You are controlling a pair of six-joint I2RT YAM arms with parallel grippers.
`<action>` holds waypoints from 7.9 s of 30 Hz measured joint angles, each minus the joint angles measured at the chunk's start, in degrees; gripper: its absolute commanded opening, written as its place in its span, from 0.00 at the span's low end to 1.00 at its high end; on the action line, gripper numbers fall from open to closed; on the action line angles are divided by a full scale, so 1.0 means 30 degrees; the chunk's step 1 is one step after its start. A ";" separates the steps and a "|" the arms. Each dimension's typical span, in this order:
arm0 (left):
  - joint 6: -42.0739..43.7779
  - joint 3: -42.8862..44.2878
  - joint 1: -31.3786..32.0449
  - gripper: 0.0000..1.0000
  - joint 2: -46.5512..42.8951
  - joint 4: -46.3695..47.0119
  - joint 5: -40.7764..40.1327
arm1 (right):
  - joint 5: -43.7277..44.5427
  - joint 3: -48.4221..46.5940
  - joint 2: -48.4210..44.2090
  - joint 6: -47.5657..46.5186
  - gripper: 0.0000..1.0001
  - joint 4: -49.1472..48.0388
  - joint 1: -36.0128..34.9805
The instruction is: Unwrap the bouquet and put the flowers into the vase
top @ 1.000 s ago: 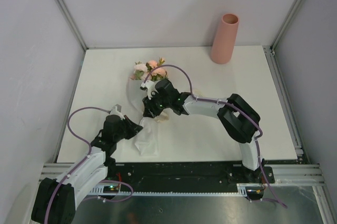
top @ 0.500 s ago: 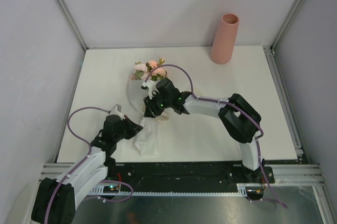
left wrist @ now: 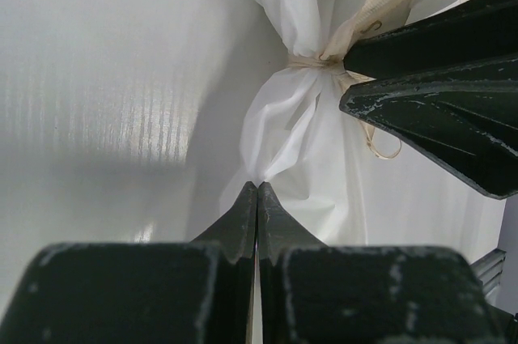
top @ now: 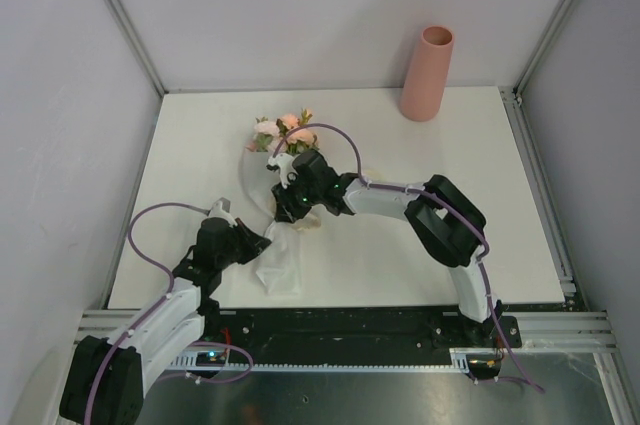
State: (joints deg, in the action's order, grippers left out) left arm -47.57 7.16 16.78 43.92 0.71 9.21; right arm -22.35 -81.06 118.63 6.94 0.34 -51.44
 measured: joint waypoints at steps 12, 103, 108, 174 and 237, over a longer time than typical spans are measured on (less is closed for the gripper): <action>0.0000 0.0000 0.0000 0.00 0.0073 0.0058 -0.0036 | 0.4262 -0.0743 0.0291 -0.2288 0.20 0.1231 -0.1545; 0.0000 0.0000 0.0372 0.00 -0.0240 0.0284 -0.0423 | 1.1759 0.5202 -1.4112 0.4481 0.00 0.3002 0.8699; 0.0000 0.0007 0.0372 0.00 0.0044 0.0277 -0.0546 | 1.3682 0.5187 -1.5475 0.3912 0.00 0.2943 1.0958; 0.1523 0.6790 0.2820 0.61 0.7308 0.0233 -0.2783 | 0.3067 0.4357 -0.8466 0.6317 0.62 0.2404 1.2677; 0.6885 1.4528 -0.4014 0.00 0.8058 -0.6455 -0.4801 | -0.0554 0.6732 -0.3293 0.9763 0.60 -0.6645 0.7155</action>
State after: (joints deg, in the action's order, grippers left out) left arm -26.92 50.74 4.73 68.10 -18.65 -5.19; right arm -24.01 -60.86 108.75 36.23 -19.59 -29.98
